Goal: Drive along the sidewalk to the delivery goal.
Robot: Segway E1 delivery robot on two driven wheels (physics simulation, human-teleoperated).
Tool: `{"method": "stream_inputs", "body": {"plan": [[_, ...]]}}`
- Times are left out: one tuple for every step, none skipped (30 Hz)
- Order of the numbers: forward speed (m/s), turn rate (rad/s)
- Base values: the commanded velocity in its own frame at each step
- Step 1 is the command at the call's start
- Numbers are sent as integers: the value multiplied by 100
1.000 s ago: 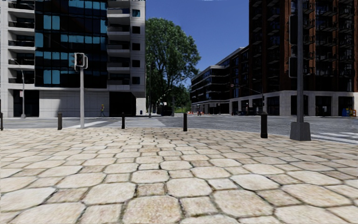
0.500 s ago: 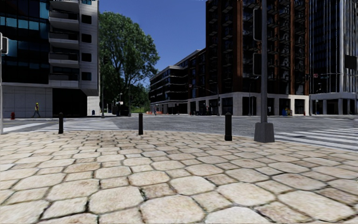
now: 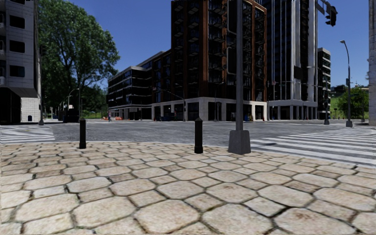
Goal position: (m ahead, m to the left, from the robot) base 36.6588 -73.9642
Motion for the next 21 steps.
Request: {"method": "stream_inputs", "body": {"plan": [[191, -58], [191, -58], [191, -58], [191, -58], [191, -58], [191, -58], [191, -58], [191, -58], [191, -58], [191, -58], [191, -58], [191, -58], [191, -58], [191, -58], [191, -58], [191, -58], [191, -58], [191, -58], [191, -58], [191, -58], [191, -58]]}}
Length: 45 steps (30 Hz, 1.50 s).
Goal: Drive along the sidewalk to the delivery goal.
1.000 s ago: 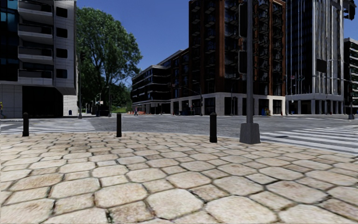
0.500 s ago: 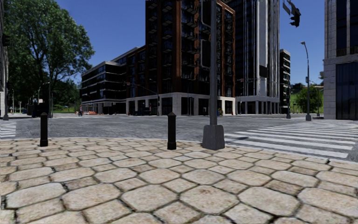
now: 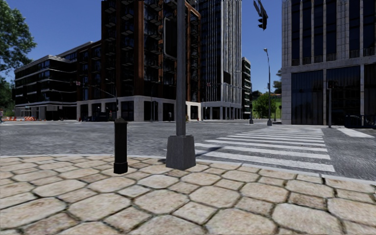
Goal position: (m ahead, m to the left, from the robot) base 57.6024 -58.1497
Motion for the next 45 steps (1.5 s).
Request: {"method": "stream_inputs", "body": {"plan": [[191, -59], [191, -60], [191, -60], [191, -61], [191, -61], [191, -61], [191, -61], [191, -61], [191, -61], [191, -61], [191, -61], [191, -61], [191, -61], [191, -61], [191, -61], [191, -61], [191, -61], [191, -61], [191, -61], [191, -61], [191, -61], [191, -61], [191, -61], [191, -61], [191, -61], [191, -61], [191, -61], [191, -61], [191, -61], [191, -60], [191, -58], [191, -49], [191, -31], [191, 0], [190, 0], [178, 0], [165, 0], [153, 0], [153, 0], [146, 0], [145, 0], [145, 0], [145, 0], [145, 0], [146, 0]]}}
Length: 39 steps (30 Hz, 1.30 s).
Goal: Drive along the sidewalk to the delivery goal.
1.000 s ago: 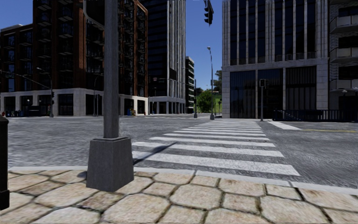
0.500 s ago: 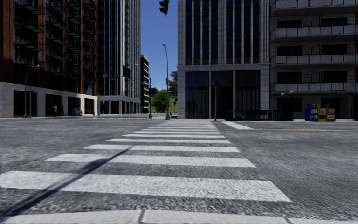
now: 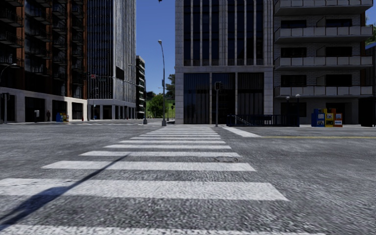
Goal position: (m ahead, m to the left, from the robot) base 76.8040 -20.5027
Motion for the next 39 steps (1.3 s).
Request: {"method": "stream_inputs", "body": {"plan": [[148, 0], [151, 0], [151, 0], [155, 0], [155, 0], [156, 0], [157, 0], [158, 0], [159, 0], [161, 0], [161, 0], [161, 0], [162, 0], [162, 0], [163, 0], [163, 0], [163, 0], [164, 0], [164, 0], [165, 0], [166, 0], [166, 0], [166, 0], [166, 0], [167, 0], [176, 0], [188, 0], [200, 0], [200, 0], [200, 0], [200, 0], [200, 0], [200, 0], [200, 0], [200, 0], [200, 0], [200, 0], [200, 0], [200, 0]]}}
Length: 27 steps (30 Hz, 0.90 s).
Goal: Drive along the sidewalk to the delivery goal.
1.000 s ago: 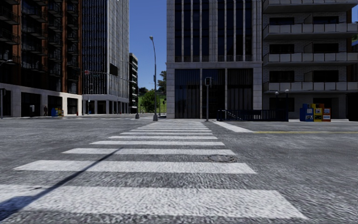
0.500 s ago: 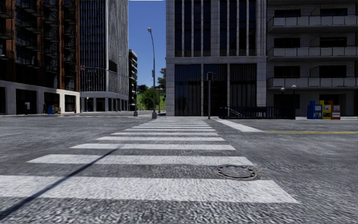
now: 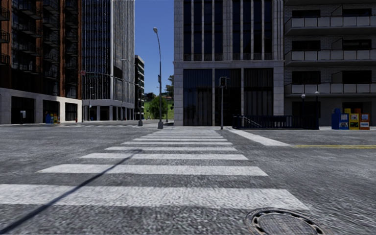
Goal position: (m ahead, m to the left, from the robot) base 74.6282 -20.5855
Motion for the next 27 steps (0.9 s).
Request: {"method": "stream_inputs", "body": {"plan": [[200, 0], [200, 0], [200, 0], [200, 0], [200, 0], [200, 0], [200, 0], [200, 0], [200, 0], [200, 0], [200, 0], [200, 0], [200, 0], [200, 0], [200, 0], [200, 0], [200, 0], [200, 0], [200, 0], [200, 0], [200, 0], [200, 0], [200, 0], [200, 0], [200, 0], [200, 0], [200, 0]]}}
